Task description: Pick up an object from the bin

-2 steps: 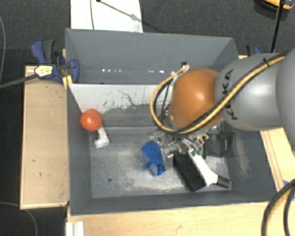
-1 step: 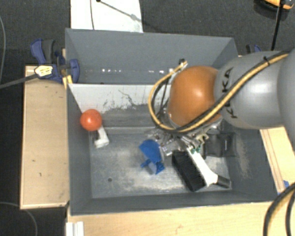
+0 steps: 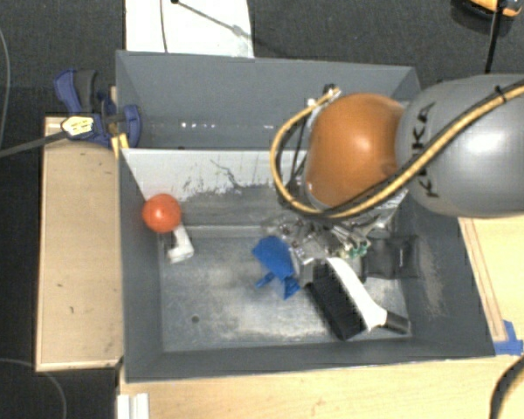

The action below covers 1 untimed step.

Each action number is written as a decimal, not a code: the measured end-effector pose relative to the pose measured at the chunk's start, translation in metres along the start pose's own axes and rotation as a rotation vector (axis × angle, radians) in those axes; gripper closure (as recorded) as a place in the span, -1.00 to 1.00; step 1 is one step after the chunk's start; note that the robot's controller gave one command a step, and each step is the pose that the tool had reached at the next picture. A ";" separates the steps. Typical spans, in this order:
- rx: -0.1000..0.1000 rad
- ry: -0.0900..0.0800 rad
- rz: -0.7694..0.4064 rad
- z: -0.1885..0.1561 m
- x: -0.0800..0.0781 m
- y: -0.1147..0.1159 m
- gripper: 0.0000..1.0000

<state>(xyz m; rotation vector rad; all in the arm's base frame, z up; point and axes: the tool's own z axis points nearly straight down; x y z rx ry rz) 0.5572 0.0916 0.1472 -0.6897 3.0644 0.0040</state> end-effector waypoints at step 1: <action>0.001 -0.009 -0.005 -0.068 0.003 0.004 1.00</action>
Offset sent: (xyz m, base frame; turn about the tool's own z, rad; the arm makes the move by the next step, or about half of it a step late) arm -0.0025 0.0070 0.1373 -0.0277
